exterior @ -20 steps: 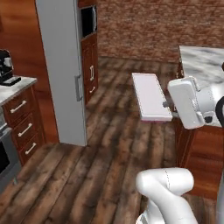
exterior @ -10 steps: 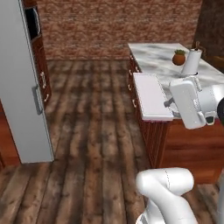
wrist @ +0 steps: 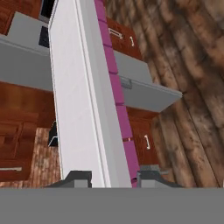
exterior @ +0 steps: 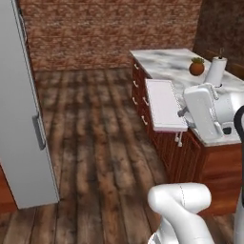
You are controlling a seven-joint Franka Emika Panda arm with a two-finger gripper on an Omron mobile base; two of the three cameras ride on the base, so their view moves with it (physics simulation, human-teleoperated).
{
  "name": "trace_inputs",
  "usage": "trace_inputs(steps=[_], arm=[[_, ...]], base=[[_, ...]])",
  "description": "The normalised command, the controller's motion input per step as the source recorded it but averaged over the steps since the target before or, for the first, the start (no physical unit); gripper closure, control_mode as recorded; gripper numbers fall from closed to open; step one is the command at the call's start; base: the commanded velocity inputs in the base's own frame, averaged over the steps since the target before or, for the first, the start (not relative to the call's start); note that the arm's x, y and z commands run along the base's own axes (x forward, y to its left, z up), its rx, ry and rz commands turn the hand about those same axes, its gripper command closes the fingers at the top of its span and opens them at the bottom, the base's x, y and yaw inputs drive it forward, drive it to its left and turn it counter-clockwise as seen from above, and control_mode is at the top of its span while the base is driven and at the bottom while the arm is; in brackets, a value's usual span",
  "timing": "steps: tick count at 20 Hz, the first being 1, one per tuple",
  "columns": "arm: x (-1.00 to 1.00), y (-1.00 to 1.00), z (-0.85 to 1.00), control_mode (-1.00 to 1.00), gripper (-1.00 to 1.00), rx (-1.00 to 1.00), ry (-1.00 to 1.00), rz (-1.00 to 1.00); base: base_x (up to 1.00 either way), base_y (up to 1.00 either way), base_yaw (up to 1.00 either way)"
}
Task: The ice cube tray has been filled with water. Take the tray and place it in the freezer to make ice. Close the freezer door after placing the tray.
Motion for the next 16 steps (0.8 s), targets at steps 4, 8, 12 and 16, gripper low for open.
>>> trace_inputs(steps=[4,8,12,16], arm=[[0.0,0.0,0.0,1.0,1.0,0.0,0.0,0.0],[0.0,0.0,0.0,1.0,1.0,0.0,0.0,0.0],[0.0,0.0,0.0,1.0,1.0,0.0,0.0,0.0],[0.0,0.0,0.0,1.0,1.0,0.0,0.0,0.0]], base=[[0.8,0.0,-0.02],[0.85,0.03,0.0],[0.88,0.59,0.0],[0.87,0.02,0.0]])
